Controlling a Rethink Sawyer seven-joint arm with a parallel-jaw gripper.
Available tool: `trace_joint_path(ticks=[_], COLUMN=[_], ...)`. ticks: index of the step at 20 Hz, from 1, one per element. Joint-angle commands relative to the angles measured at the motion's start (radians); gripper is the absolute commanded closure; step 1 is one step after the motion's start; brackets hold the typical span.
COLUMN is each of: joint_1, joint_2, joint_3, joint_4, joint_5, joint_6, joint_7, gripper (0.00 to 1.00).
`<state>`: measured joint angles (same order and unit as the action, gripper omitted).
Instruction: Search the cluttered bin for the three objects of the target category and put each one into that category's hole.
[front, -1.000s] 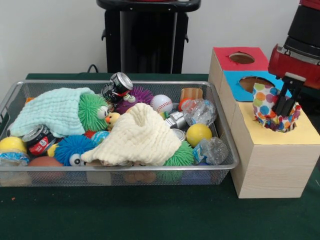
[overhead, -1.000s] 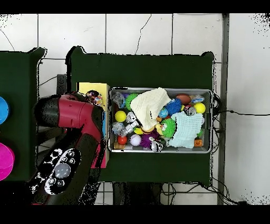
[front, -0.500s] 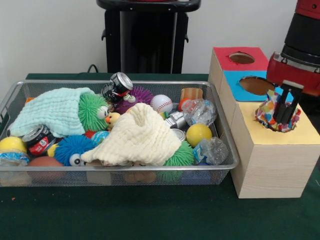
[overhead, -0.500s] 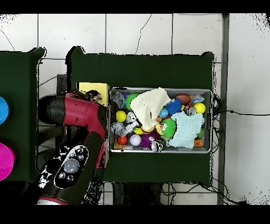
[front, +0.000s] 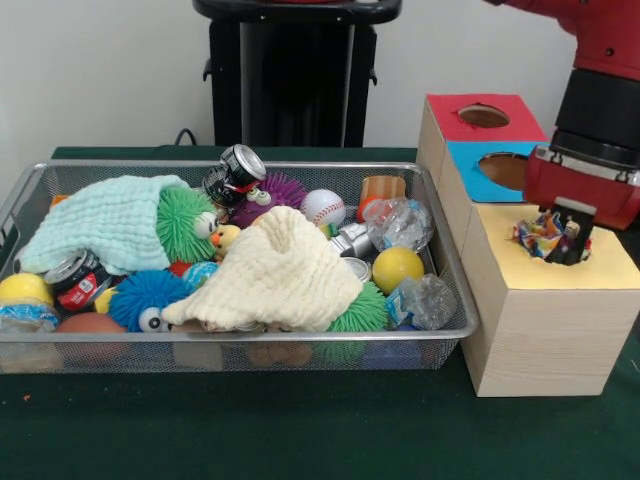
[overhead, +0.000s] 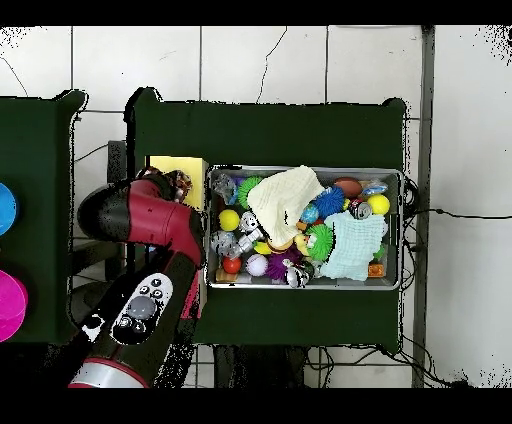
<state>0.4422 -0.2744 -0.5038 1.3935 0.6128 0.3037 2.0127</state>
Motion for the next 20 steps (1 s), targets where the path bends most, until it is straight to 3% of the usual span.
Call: trace_joint_path(ticks=[1,8,13,16,17,20], joint_1=[0.017,0.009,-0.061,-0.041,-0.065,-0.065], joint_2=[0.121,0.129,-0.001,-0.061,-0.101,-0.152], joint_3=[0.15,0.164,0.247,0.2,0.235,0.205], joint_4=[0.106,0.112,0.19,0.202,0.224,0.223], joint_5=[0.08,0.116,0.04,0.011,-0.006,-0.019], joint_6=[-0.048,-0.041,-0.091,-0.08,-0.125,-0.042], joint_7=[0.339,0.307,0.15,0.136,0.116,0.096], gripper=[1.0,1.0,1.0,1.0,1.0,1.0])
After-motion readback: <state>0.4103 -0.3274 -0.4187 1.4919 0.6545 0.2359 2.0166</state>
